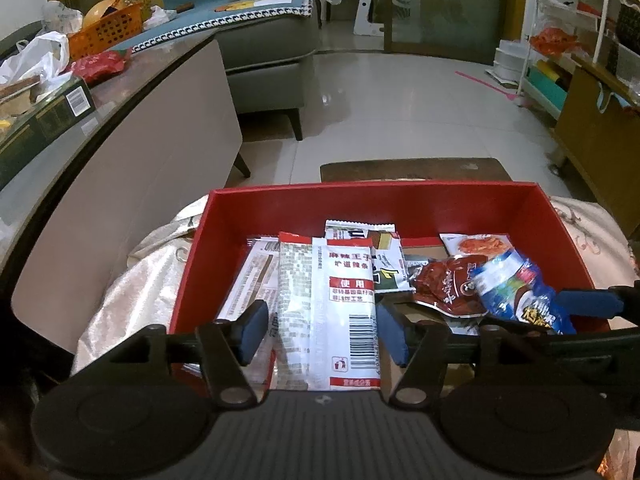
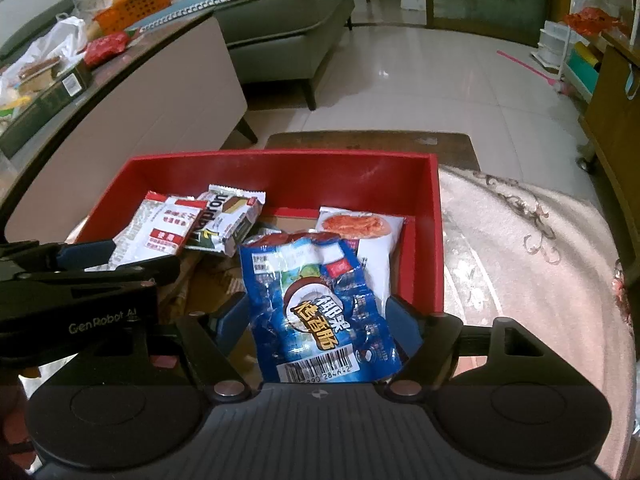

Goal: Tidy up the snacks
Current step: 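Open both grippers to release the bags into the box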

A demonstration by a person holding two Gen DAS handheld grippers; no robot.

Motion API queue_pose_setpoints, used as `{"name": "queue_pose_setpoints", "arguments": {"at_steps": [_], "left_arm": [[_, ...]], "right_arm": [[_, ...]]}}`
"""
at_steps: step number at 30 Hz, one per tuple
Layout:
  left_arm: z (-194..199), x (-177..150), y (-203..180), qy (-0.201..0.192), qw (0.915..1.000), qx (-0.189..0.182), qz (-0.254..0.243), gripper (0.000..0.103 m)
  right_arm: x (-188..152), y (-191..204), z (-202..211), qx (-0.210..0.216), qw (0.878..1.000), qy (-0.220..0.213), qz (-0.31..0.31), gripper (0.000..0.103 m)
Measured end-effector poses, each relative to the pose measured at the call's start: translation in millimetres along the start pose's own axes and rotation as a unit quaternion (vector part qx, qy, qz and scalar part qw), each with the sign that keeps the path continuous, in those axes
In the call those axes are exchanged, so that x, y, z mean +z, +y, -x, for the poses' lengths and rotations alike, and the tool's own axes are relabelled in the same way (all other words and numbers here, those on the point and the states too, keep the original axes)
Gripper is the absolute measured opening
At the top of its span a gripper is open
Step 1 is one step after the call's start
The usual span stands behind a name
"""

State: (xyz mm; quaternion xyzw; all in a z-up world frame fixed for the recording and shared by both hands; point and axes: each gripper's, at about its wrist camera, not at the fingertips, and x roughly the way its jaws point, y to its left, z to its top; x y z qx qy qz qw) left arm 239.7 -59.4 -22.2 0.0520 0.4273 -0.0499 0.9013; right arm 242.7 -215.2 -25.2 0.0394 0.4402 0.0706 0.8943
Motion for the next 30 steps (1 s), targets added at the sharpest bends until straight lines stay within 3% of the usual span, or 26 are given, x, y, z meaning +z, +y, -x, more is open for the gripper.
{"name": "queue_pose_setpoints", "arguments": {"at_steps": [8, 30], "left_arm": [[18.2, 1.8, 0.4, -0.017, 0.9998, -0.005, 0.005, 0.059], [46.1, -7.8, -0.7, -0.027, 0.9995, -0.015, 0.011, 0.065]], "right_arm": [[2.1, 0.0, 21.2, -0.001, 1.000, -0.029, 0.001, 0.081], [-7.2, -4.0, 52.4, 0.003, 0.999, -0.045, -0.008, 0.082]]}}
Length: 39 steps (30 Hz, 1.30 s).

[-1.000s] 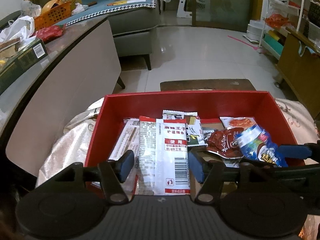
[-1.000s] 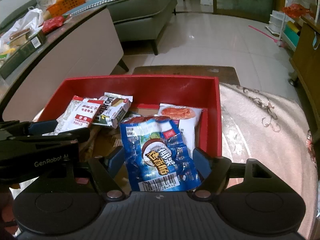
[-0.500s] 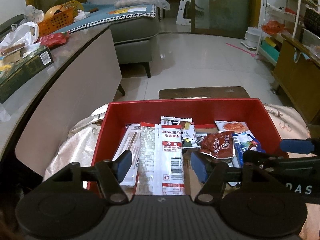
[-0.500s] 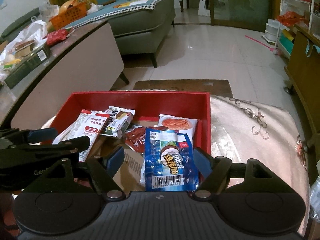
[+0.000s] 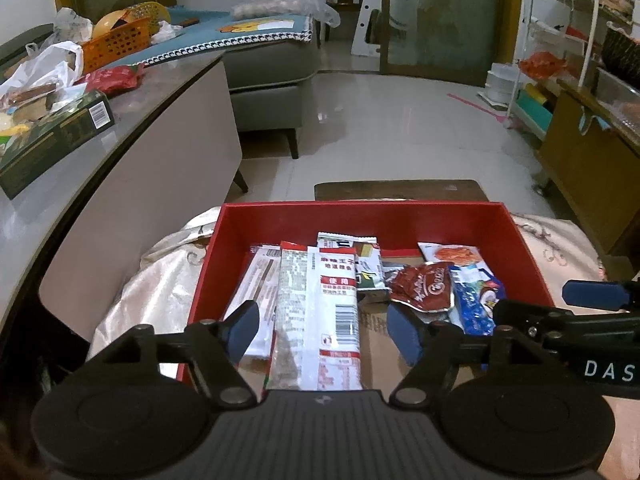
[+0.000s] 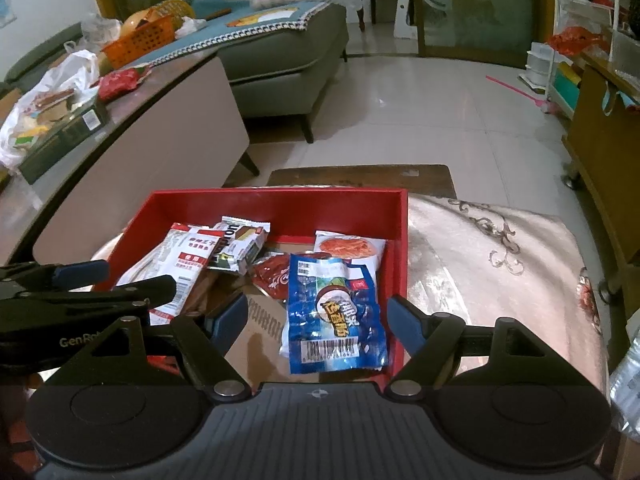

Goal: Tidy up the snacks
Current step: 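Open both grippers to release the bags into the box, then move both grippers back to the snack pile beside the box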

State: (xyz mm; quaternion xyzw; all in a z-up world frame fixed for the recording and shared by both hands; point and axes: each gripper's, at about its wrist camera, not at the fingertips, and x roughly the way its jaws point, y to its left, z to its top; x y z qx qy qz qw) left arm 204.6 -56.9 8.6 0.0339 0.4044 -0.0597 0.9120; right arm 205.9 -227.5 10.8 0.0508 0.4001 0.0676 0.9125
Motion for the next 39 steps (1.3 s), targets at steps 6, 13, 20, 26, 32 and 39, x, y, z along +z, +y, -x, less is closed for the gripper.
{"name": "queue_pose_setpoints", "arguments": {"at_steps": [6, 13, 20, 26, 32, 39], "left_arm": [[14.4, -8.5, -2.9, -0.006, 1.0000, 0.000, -0.006, 0.065], [24.8, -26.6, -0.3, 0.010, 0.9999, -0.007, 0.006, 0.066], [33.2, -49.3, -8.6, 0.030, 0.9993, -0.020, -0.002, 0.066], [28.9, -70.0, -26.7, 0.057, 0.9974, -0.035, -0.027, 0.066], [16.2, -75.1, -45.1, 0.080, 0.9946, -0.052, -0.041, 0.066], [-2.9, -78.1, -62.3, 0.109, 0.9917, -0.061, -0.030, 0.071]], "right_arm": [[-6.9, 0.7, 12.1, 0.002, 1.000, -0.001, 0.000, 0.083], [-28.0, -8.7, 25.3, -0.004, 1.000, 0.014, -0.016, 0.084], [-48.9, -11.4, 36.2, -0.009, 0.999, 0.031, -0.014, 0.084], [-63.7, -14.9, 38.4, -0.015, 0.998, 0.052, -0.014, 0.085], [-74.1, -28.7, 43.5, -0.025, 0.998, 0.059, -0.018, 0.086], [-82.5, -49.7, 43.3, -0.034, 0.996, 0.070, -0.033, 0.086]]}}
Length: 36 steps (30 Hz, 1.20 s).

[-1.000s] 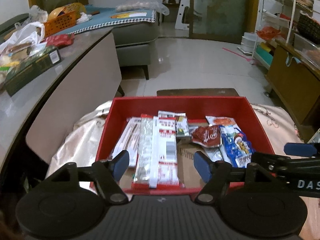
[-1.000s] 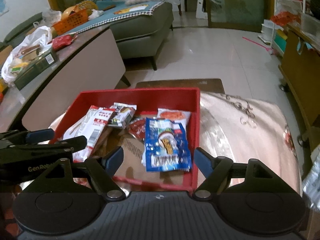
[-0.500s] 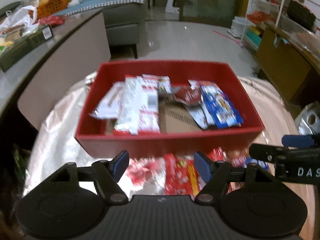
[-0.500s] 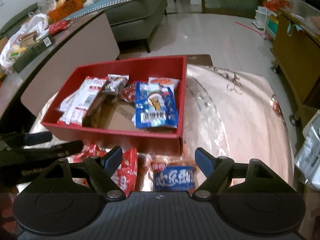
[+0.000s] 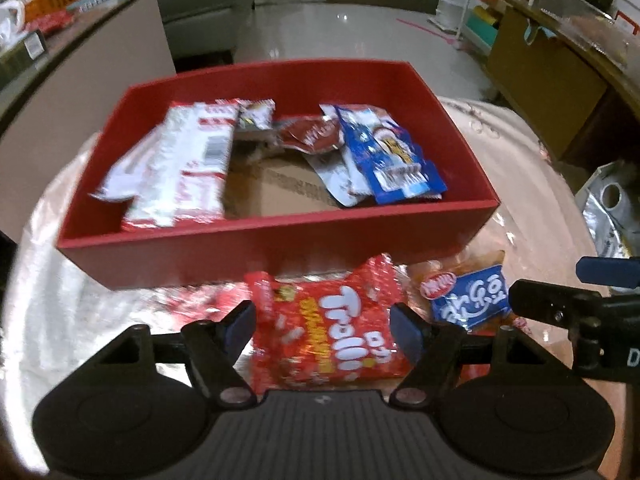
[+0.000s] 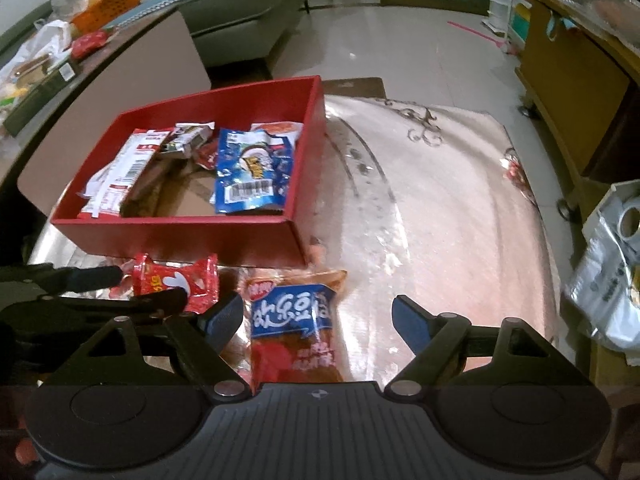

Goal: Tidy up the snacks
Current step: 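Grasp the red Trolli gummy bag with the left gripper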

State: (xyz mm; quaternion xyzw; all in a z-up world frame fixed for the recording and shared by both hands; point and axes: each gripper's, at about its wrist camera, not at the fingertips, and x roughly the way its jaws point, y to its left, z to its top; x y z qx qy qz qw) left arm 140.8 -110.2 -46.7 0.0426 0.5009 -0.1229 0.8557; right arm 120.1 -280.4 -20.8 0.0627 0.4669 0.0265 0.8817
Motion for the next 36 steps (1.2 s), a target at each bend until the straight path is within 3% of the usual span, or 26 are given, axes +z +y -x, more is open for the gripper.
{"name": "queue_pose_setpoints", "arguments": {"at_steps": [4, 6, 11, 15, 18, 20, 27, 36], "left_arm": [[-11.7, 1.1, -7.0, 0.009, 0.9999, 0.006, 0.004, 0.074], [-16.9, 2.8, -6.7, 0.013, 0.9998, 0.003, 0.015, 0.081], [-26.5, 3.0, -10.2, 0.011, 0.9993, 0.026, 0.024, 0.081], [-24.6, -0.1, -14.4, 0.010, 0.9988, 0.048, 0.008, 0.069], [-18.3, -3.3, -9.5, 0.008, 0.9990, 0.043, 0.013, 0.063], [-12.7, -5.3, -3.6, 0.008, 0.9989, 0.044, 0.015, 0.054], [5.7, -13.2, 23.2, 0.009, 0.9990, 0.032, 0.030, 0.045], [18.1, -20.8, 47.4, 0.012, 0.9991, 0.022, 0.034, 0.043]], "right_arm": [[-1.6, -5.9, -1.9, 0.000, 1.000, 0.004, -0.004, 0.087], [-2.8, -9.1, -2.7, 0.000, 1.000, 0.007, -0.005, 0.087], [-6.1, -16.3, -5.0, -0.006, 1.000, 0.013, -0.009, 0.087], [-8.8, -19.1, -9.4, -0.008, 1.000, 0.022, -0.007, 0.087], [-8.6, -20.5, -11.4, -0.010, 1.000, 0.027, -0.008, 0.087], [-7.5, -19.2, -12.4, -0.006, 1.000, 0.027, -0.009, 0.087], [-6.7, 4.1, -25.8, -0.002, 0.999, 0.044, 0.017, 0.087], [-8.8, 28.6, -52.0, -0.015, 0.996, 0.072, 0.047, 0.089]]}}
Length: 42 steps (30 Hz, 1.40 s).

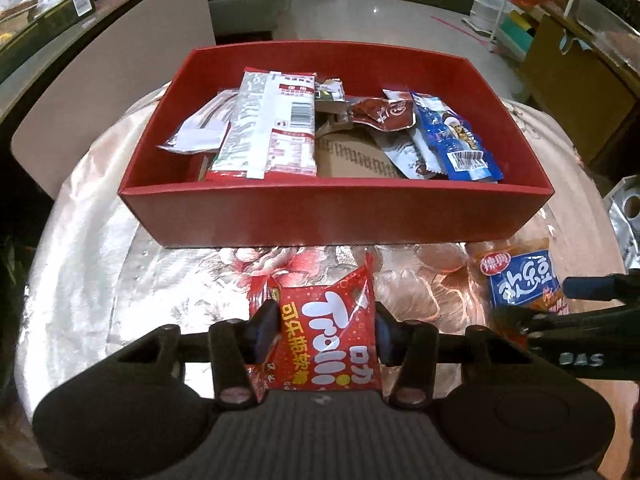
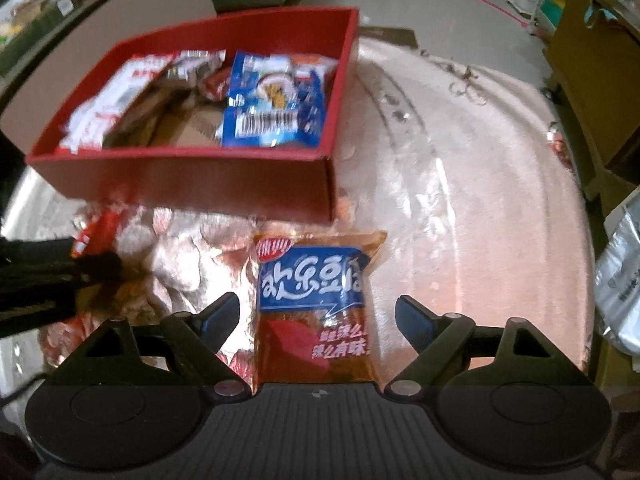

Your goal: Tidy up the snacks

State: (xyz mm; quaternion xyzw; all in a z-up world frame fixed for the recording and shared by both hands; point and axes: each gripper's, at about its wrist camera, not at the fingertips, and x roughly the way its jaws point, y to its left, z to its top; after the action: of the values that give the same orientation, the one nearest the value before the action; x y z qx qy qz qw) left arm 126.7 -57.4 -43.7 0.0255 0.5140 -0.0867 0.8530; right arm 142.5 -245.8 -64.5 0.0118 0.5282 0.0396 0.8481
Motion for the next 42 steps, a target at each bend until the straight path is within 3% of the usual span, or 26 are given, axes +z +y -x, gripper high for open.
{"name": "queue_pose_setpoints", "arguments": {"at_steps": [5, 9, 15, 21, 26, 38, 41, 42], "left_arm": [[-6.6, 2.2, -3.2, 0.004, 0.9999, 0.001, -0.010, 0.043], [-10.1, -0.3, -12.2, 0.004, 0.9993, 0.012, -0.035, 0.043], [-8.0, -4.4, -18.8, 0.004, 0.9985, 0.019, -0.050, 0.043], [5.5, -12.5, -19.7, -0.006, 0.9983, 0.014, -0.056, 0.041], [20.1, -19.9, -17.0, -0.017, 0.9987, -0.001, -0.049, 0.040], [27.1, -23.5, 2.1, -0.029, 0.9991, 0.009, -0.029, 0.039], [22.8, -20.3, 11.6, -0.014, 0.9997, -0.010, -0.016, 0.046], [21.4, -19.9, 13.7, -0.009, 0.9998, -0.016, -0.012, 0.059]], "right_arm": [[-4.2, 2.8, -10.2, -0.016, 1.000, 0.002, 0.021, 0.090], [-5.8, 3.0, -6.0, -0.024, 0.999, -0.008, 0.026, 0.073], [-13.3, 12.2, 5.3, -0.018, 0.999, -0.008, 0.041, 0.061], [-30.4, 32.2, 17.6, 0.007, 0.999, -0.009, 0.052, 0.059], [-37.2, 41.4, 38.0, 0.026, 0.998, -0.036, 0.042, 0.059], [-46.1, 40.4, 53.1, 0.019, 0.998, -0.050, 0.022, 0.059], [-47.1, 39.3, 51.1, 0.020, 0.998, -0.047, 0.021, 0.059], [-47.0, 38.8, 50.4, 0.022, 0.998, -0.047, 0.021, 0.059]]}}
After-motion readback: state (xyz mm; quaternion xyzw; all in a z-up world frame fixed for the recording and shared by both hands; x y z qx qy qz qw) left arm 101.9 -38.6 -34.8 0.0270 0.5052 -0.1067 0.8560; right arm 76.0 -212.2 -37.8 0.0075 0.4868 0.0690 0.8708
